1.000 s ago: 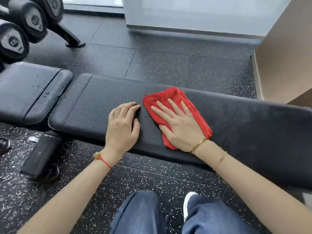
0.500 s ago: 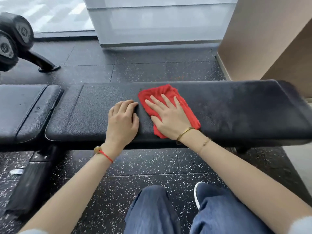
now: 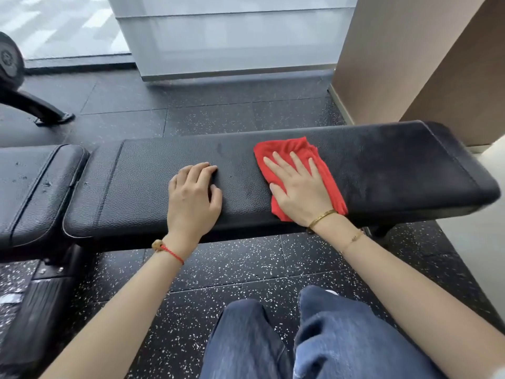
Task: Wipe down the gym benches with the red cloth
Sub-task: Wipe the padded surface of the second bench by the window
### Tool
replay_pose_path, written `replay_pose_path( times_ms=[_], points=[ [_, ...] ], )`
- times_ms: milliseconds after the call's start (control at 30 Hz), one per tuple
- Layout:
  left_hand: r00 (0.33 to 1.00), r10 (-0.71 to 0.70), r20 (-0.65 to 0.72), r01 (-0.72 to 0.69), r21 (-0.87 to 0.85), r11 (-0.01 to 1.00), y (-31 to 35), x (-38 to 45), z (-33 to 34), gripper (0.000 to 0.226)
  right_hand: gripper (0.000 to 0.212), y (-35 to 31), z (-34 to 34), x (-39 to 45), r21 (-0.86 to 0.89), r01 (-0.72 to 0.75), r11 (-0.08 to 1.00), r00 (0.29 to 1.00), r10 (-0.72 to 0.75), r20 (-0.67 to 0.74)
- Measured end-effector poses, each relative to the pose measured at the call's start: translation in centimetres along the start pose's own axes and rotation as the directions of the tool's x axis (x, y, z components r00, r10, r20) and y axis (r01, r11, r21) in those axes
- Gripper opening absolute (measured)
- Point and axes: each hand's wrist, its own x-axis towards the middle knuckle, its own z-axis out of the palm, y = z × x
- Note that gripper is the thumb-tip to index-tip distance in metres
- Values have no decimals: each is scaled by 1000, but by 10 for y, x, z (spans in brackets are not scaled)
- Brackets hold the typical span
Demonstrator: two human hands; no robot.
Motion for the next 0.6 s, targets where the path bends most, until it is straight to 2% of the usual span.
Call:
replay_pose_path(
  times_ms=[67, 133, 200, 300, 367, 467, 600],
  points=[
    [1000, 9, -1, -9, -4, 1000, -1, 0, 0, 39, 57, 12, -4, -10, 4, 29, 1000, 1000, -29, -10],
    [1000, 8, -3, -8, -11, 1000, -1, 1, 0, 39, 57, 35, -8, -17, -13, -31, 999, 998, 31, -47],
    [1000, 3, -4, -3, -13, 1000, -1, 1, 0, 39, 56, 71, -15, -22, -29, -186, 982, 979, 183, -92],
    [1000, 2, -11, -2, -13, 1000, 0, 1, 0, 39, 56, 121, -28, -22, -32, -422, 906, 904, 418, -94],
    [1000, -7, -14, 7, -3, 1000, 2, 1, 0, 40, 56, 125, -28, -15, -43, -482, 875, 875, 478, -79],
    [1000, -18, -15, 18, 2, 1000, 3, 0, 0, 41, 58, 95, -21, -4, -46, -414, 909, 909, 411, -66],
    [1000, -25, -2, 25, -1, 1000, 7, 0, 0, 38, 59, 46, -13, -9, -42, -173, 984, 985, 173, -14]
  ],
)
